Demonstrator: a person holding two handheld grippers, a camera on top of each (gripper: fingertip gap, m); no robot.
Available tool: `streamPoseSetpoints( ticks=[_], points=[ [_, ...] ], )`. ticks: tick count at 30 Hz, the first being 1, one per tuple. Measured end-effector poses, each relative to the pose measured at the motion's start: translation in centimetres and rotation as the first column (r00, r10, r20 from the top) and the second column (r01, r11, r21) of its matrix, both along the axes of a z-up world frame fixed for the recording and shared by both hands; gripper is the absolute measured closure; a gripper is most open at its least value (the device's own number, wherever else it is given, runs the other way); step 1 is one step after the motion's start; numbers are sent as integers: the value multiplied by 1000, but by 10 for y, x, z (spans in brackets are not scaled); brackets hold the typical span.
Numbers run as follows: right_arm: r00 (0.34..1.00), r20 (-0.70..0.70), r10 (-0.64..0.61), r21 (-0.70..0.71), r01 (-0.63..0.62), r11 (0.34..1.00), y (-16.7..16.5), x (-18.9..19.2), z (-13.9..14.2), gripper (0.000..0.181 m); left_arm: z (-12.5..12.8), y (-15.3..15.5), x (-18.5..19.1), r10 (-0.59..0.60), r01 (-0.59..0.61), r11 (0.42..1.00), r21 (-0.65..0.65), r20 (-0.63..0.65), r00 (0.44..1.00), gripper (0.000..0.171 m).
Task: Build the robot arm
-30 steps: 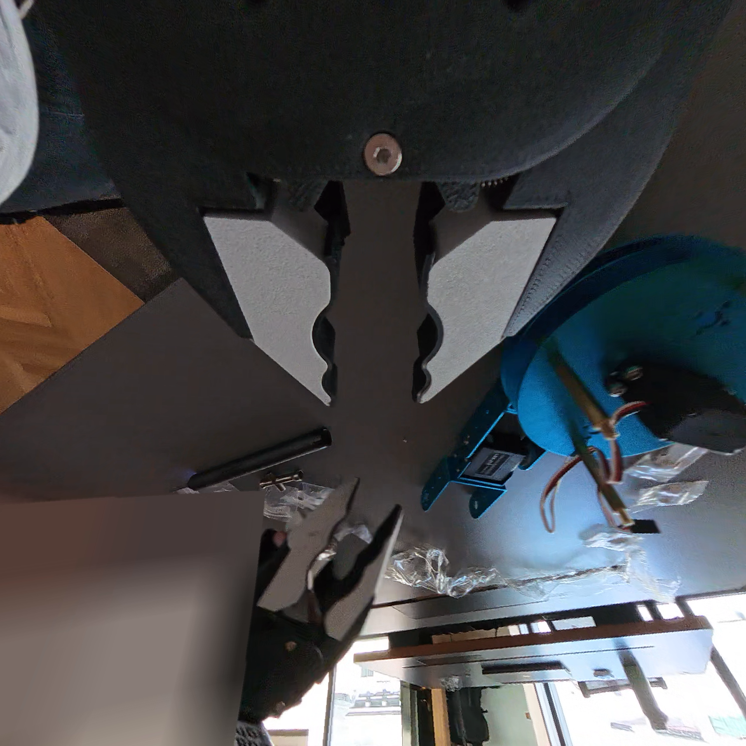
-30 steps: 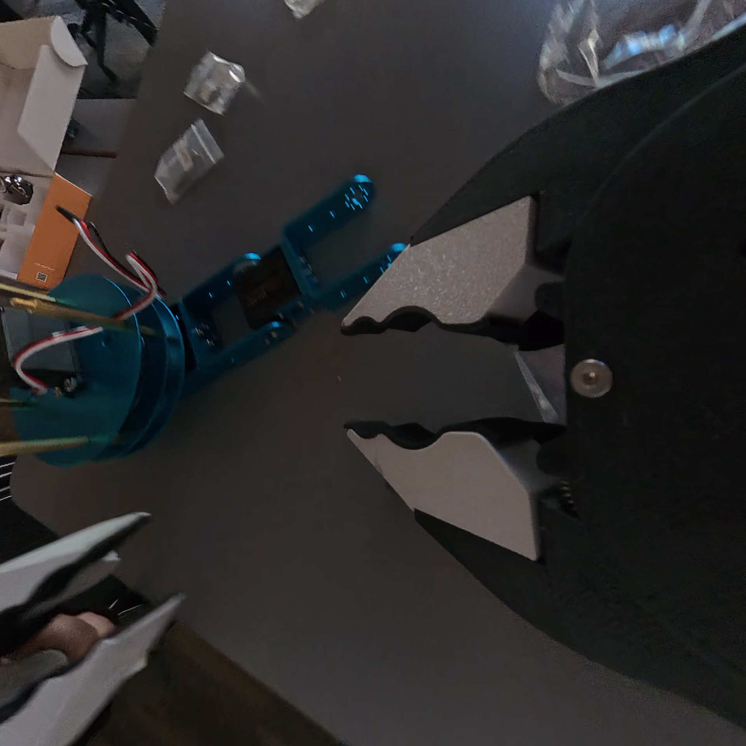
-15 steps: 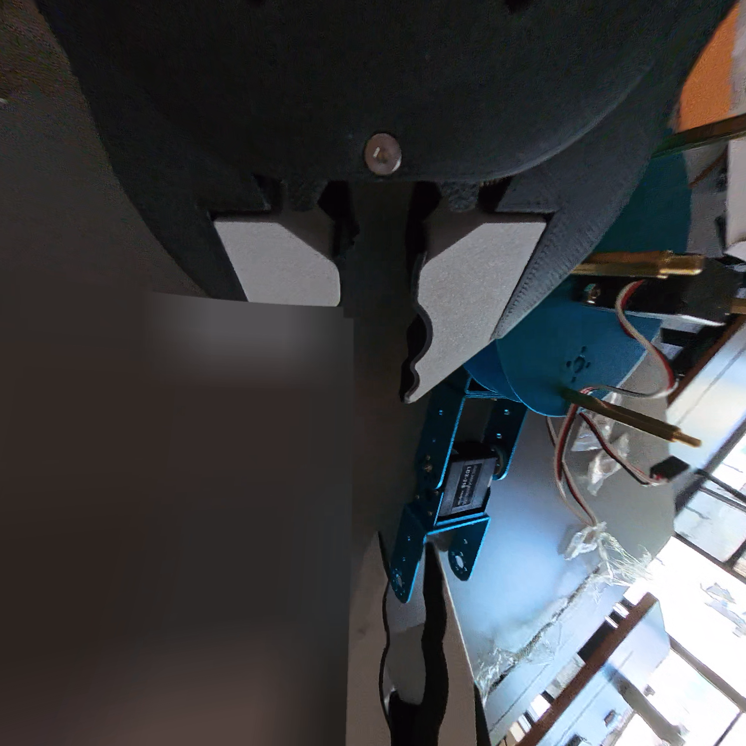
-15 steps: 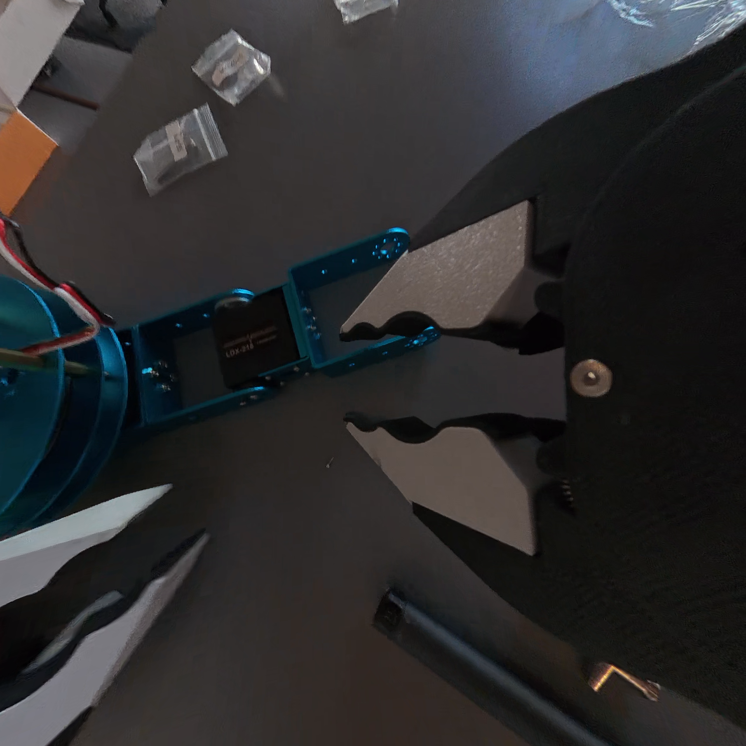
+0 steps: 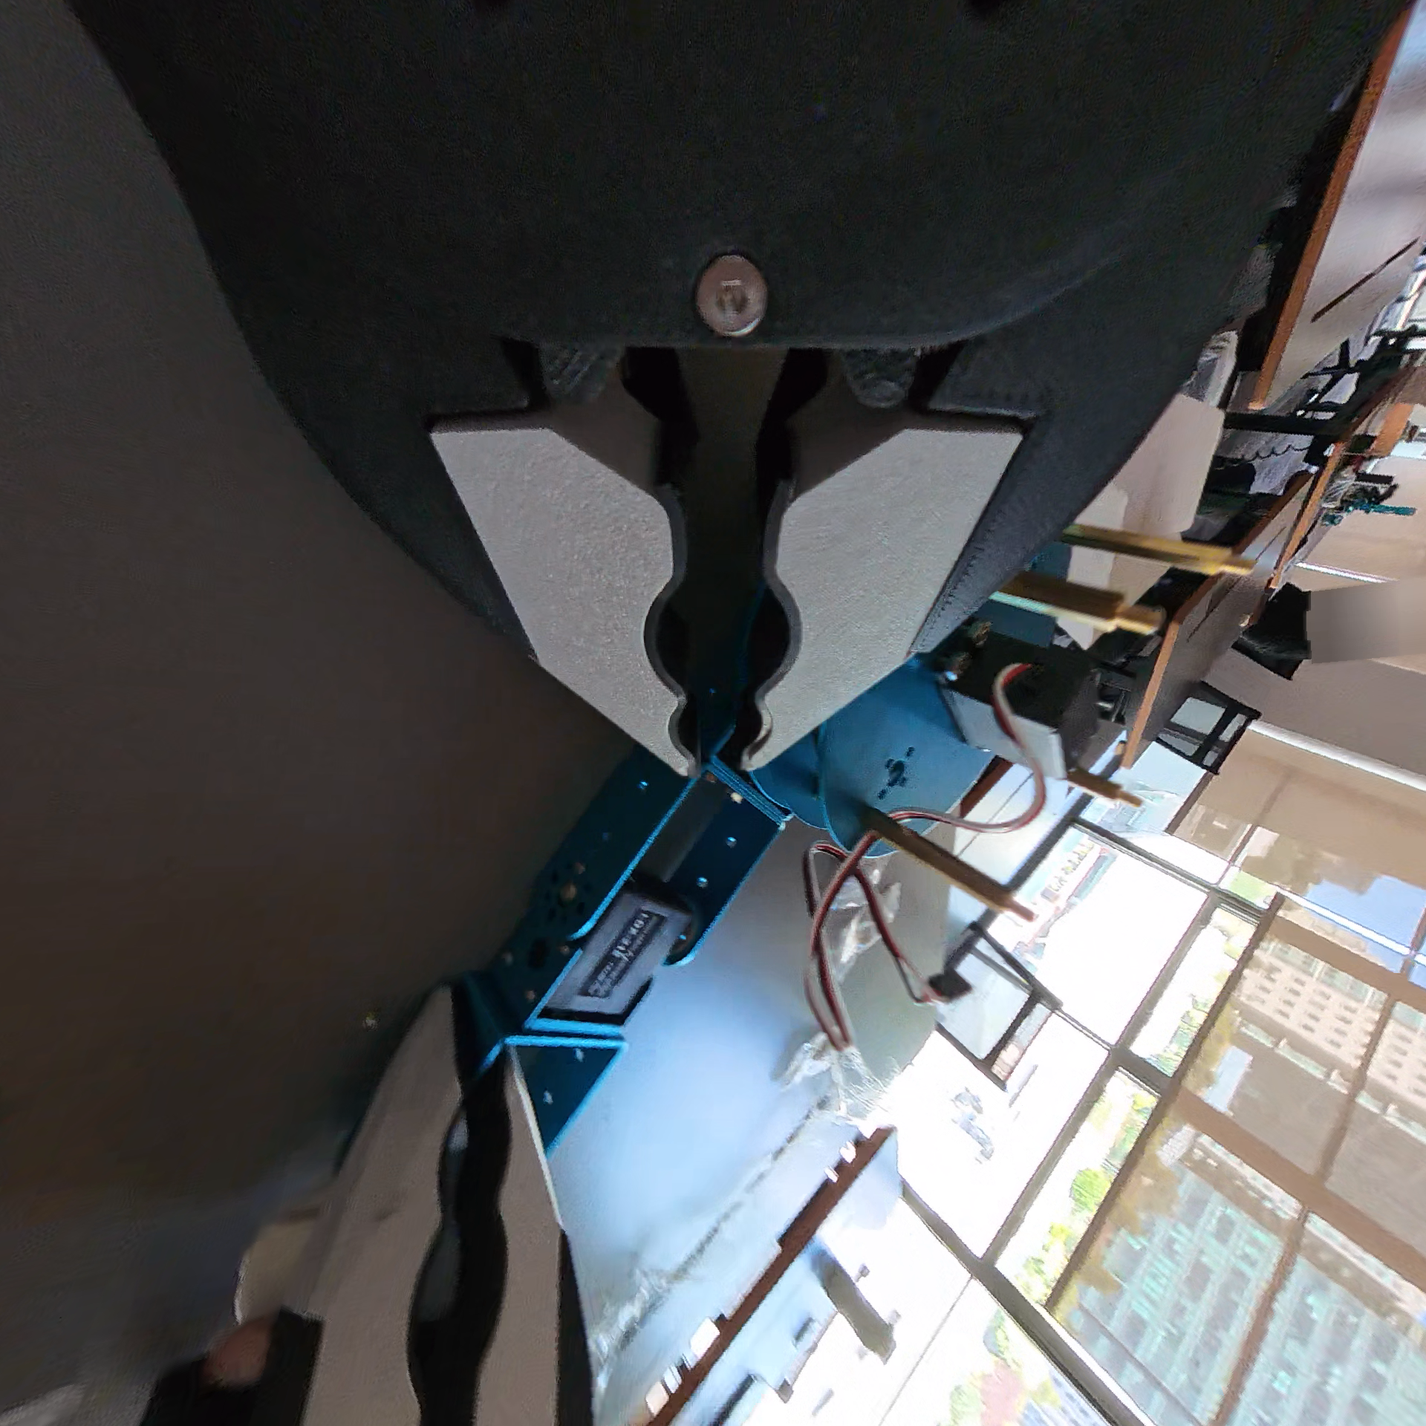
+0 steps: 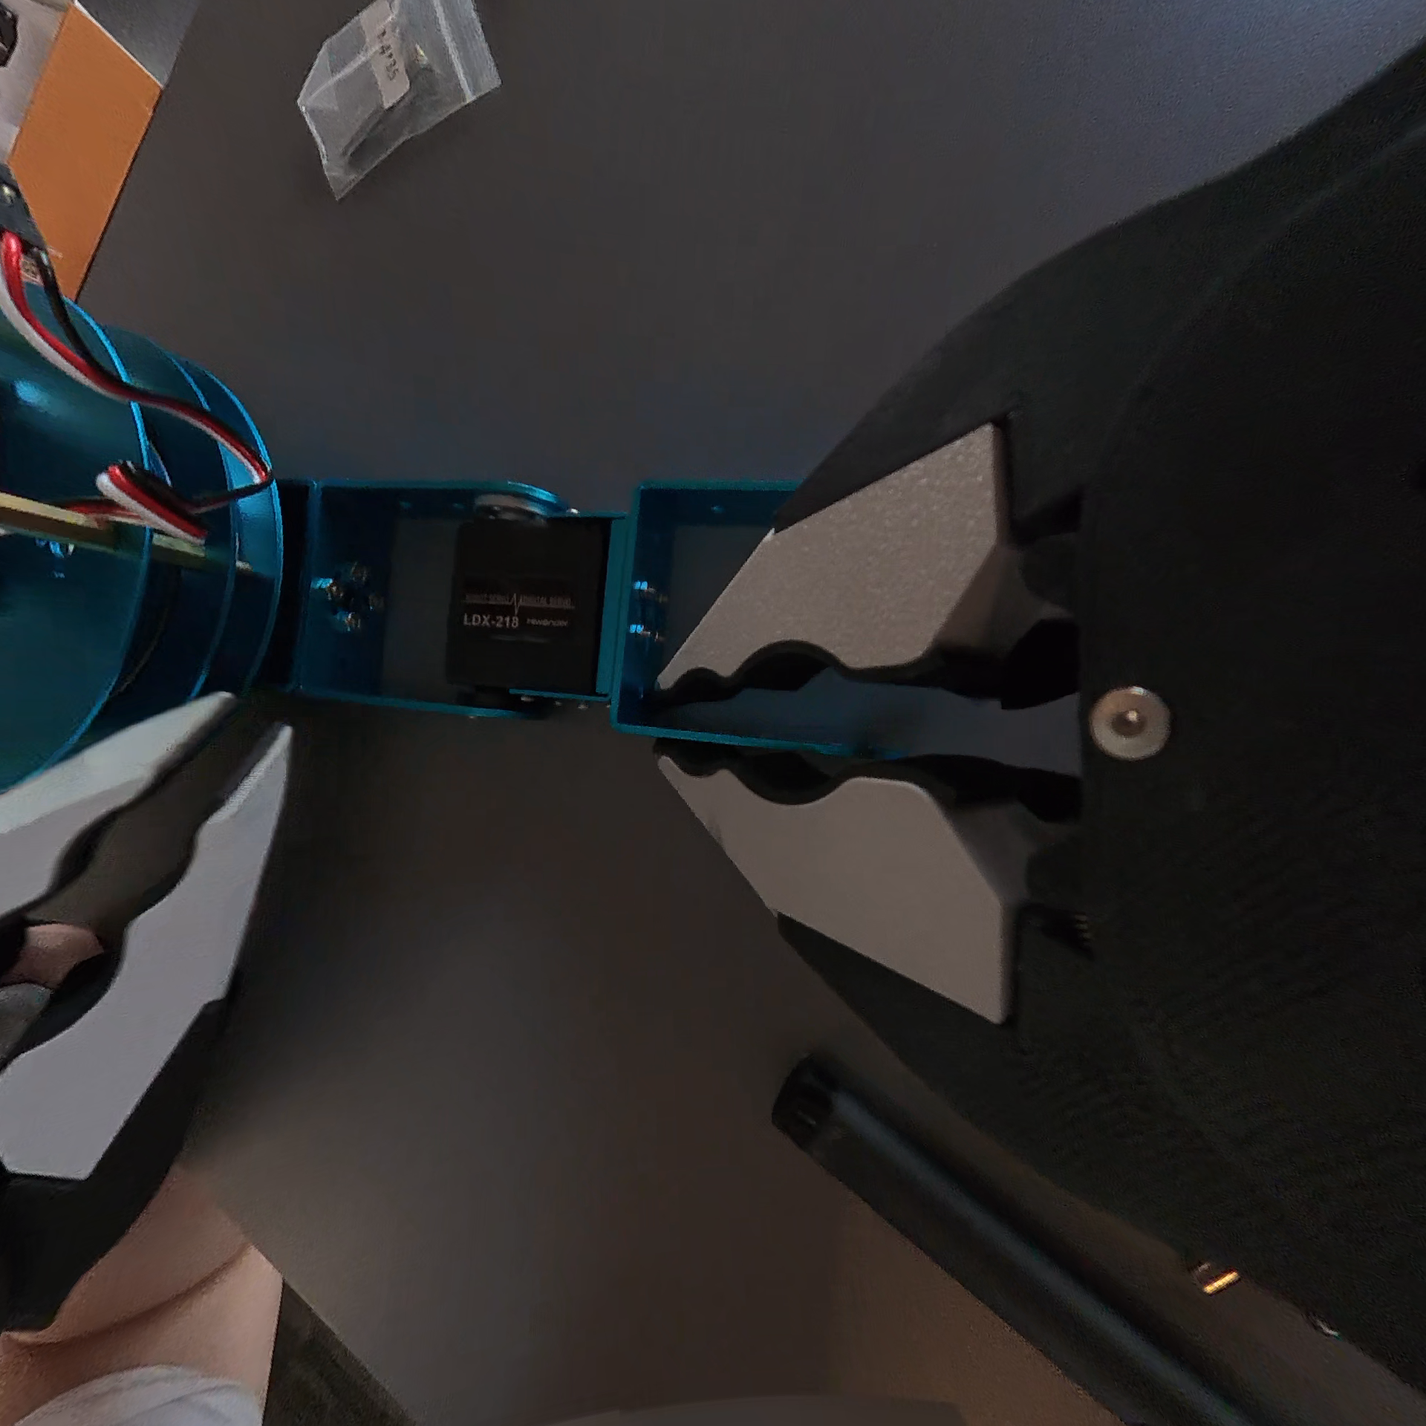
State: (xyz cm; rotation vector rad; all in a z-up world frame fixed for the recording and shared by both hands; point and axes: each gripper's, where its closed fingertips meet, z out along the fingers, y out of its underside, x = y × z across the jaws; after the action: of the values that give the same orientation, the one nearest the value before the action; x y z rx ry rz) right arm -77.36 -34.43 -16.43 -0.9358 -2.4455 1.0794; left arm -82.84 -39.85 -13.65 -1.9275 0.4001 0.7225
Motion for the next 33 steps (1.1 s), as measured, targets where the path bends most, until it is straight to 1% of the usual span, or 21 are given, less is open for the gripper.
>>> streamPoseSetpoints(
  ticks=[4,7,9,11,13,16,18,19,22,25,28,33],
  points=[
    [1000,-5,12,21,-11,1000,-2,1,0,177,13,-5,0,-41,35,996,78,73,996,171],
    [1000,-9,6,31,-5,999,-2,1,0,179,26,-9,1,-105,82,984,160,140,985,169],
    [1000,-3,-6,28,6,1000,-2,1,0,179,36,-14,4,-170,123,967,225,205,964,169],
    [1000,4,-18,12,18,1000,-2,2,0,178,43,-19,7,-239,164,949,269,274,932,166],
    [1000,11,-23,-1,23,1000,-2,2,0,178,50,-23,6,-282,178,933,312,328,901,164],
    [999,20,-28,-7,28,1000,-3,2,0,178,57,-24,-7,-282,139,924,356,390,876,162],
    [999,26,-27,-5,27,1000,-4,2,0,176,59,-24,-12,-293,132,922,365,430,854,171],
    [999,26,-27,1,27,1000,-4,2,0,176,59,-24,-12,-301,135,920,367,444,844,171],
    [999,35,-16,-9,17,1000,-7,3,0,175,61,-26,-13,-313,137,914,381,451,836,170],
    [999,43,-23,-35,25,999,-6,3,0,176,64,-28,-13,-302,125,906,403,414,859,166],
    [998,60,-28,-58,31,998,-7,3,1,175,64,-28,-12,-295,128,906,404,384,875,166],
    [997,69,-27,-82,33,996,-7,4,3,175,63,-27,-11,-290,131,911,390,385,876,166]
  ],
)
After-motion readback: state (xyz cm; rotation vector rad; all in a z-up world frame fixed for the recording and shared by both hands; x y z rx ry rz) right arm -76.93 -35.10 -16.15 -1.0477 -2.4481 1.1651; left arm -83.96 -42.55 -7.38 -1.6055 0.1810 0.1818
